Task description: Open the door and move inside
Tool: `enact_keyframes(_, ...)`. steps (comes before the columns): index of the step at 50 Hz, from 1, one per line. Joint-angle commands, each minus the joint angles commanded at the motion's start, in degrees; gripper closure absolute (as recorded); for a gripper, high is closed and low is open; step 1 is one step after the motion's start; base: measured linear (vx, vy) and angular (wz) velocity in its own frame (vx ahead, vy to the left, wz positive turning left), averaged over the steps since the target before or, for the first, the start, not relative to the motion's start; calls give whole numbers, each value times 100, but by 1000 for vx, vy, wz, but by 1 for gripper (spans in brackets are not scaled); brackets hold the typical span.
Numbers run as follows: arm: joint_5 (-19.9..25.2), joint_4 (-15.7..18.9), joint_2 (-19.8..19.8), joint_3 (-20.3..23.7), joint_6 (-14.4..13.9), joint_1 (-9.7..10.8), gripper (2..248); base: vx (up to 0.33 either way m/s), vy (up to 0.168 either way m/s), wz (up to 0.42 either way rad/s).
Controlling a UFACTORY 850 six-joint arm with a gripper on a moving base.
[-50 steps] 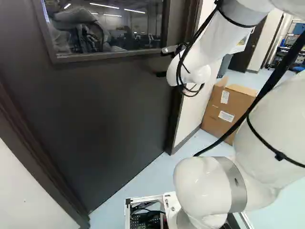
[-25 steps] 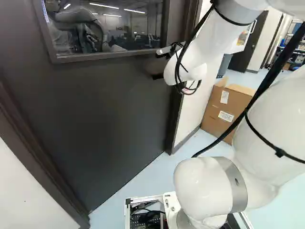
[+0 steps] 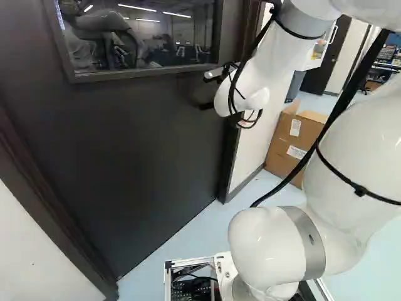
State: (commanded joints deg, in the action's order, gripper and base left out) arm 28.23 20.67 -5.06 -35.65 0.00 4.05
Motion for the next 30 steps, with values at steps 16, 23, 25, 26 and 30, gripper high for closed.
enact_keyframes(16,0,0,200,20,0,0,3,0,0,0)
enact_keyframes(23,0,0,292,25,0,0,3,0,0,0)
enact_keyframes(25,0,0,319,26,0,0,3,0,0,0)
enact_keyframes(26,0,0,333,26,0,0,3,0,0,0)
enact_keyframes(30,0,0,387,27,0,0,3,0,0,0)
